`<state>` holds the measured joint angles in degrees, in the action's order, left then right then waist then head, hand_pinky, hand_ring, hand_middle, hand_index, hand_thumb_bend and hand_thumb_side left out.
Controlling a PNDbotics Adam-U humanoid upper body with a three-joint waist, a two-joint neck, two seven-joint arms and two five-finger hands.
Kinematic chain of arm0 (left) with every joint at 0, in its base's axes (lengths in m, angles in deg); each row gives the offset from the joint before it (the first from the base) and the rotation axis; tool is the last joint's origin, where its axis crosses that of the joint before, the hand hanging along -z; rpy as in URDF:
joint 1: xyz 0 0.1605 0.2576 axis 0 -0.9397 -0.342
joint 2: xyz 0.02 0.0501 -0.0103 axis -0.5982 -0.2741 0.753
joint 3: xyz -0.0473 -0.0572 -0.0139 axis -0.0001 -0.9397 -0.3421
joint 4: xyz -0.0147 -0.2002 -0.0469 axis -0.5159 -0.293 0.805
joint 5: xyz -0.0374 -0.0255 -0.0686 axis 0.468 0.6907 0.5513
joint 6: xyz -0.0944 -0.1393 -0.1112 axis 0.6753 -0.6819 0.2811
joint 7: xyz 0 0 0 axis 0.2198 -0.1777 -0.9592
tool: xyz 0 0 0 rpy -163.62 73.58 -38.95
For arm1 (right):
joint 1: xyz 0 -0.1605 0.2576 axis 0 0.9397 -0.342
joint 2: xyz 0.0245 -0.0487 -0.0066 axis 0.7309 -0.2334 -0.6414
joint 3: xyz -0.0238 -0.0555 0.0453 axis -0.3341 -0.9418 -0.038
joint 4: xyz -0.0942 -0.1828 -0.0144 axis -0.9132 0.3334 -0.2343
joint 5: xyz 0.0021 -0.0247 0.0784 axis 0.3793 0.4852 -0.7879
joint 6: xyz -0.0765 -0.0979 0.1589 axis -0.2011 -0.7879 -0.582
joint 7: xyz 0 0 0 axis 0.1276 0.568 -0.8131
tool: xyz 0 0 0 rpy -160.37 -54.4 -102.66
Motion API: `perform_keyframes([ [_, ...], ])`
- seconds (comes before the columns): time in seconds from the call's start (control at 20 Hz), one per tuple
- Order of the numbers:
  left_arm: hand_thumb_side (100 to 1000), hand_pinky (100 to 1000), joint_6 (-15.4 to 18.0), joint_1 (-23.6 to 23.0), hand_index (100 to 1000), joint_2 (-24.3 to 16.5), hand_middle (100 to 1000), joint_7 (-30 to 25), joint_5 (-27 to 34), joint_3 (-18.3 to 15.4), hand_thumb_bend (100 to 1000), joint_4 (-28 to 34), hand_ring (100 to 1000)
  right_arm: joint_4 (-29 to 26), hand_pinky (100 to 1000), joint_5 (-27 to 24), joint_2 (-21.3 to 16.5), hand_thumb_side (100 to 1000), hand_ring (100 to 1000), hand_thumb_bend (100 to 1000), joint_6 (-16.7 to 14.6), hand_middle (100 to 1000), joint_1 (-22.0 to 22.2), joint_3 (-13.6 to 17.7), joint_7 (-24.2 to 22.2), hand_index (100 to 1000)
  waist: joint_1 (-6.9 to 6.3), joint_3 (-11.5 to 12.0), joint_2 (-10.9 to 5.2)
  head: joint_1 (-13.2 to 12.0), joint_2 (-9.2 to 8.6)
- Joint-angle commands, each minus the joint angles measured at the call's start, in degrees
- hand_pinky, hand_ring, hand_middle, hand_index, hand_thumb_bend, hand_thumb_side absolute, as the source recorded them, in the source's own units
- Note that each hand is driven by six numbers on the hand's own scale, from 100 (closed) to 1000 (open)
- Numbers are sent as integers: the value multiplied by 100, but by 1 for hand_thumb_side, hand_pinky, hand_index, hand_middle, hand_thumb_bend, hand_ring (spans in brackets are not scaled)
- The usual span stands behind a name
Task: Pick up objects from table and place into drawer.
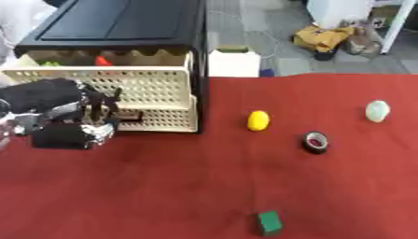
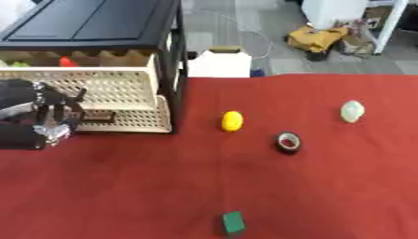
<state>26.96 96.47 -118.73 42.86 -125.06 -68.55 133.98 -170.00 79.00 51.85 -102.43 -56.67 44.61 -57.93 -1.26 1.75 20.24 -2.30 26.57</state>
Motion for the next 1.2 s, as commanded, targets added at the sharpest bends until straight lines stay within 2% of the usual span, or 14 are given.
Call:
perform_keyframes([
  [0.05, 1000, 305, 38, 170, 964, -59, 588, 107, -92, -10, 100, -160, 489, -97, 739, 31, -71, 723, 619, 145, 11, 567, -48, 48, -8, 732, 2, -11, -95, -26, -69],
  [0.15, 1000, 305, 76, 213, 1000, -19, 612, 151, -126, 20, 100, -254, 488, -97, 739, 30, -67, 722, 619, 146, 21, 567, -47, 50, -7, 732, -2, -16, -98, -31, -75],
  [0.5, 1000, 305, 149, 281, 1000, 64, 741, 239, -98, 69, 100, -411, 492, -97, 739, 33, -49, 716, 619, 141, 50, 566, -37, 63, -10, 731, -14, -28, -101, -42, -83],
  [0.7, 1000, 305, 173, 305, 1000, 94, 763, 226, -83, 92, 100, -459, 494, -97, 739, 27, -43, 714, 619, 138, 60, 567, -33, 71, -7, 731, -15, -30, -110, -44, -76],
  [1.0, 1000, 296, 218, 287, 1000, 94, 854, 122, -64, 120, 100, -461, 500, -97, 740, -3, -51, 719, 620, 134, 124, 567, -72, 82, 10, 732, -4, -32, -148, -58, -66],
  [1.2, 1000, 294, 224, 304, 1000, 109, 870, 106, -52, 117, 100, -513, 486, -97, 740, -26, -51, 716, 621, 132, 143, 567, -72, 89, 12, 731, 8, -34, -167, -73, -73],
])
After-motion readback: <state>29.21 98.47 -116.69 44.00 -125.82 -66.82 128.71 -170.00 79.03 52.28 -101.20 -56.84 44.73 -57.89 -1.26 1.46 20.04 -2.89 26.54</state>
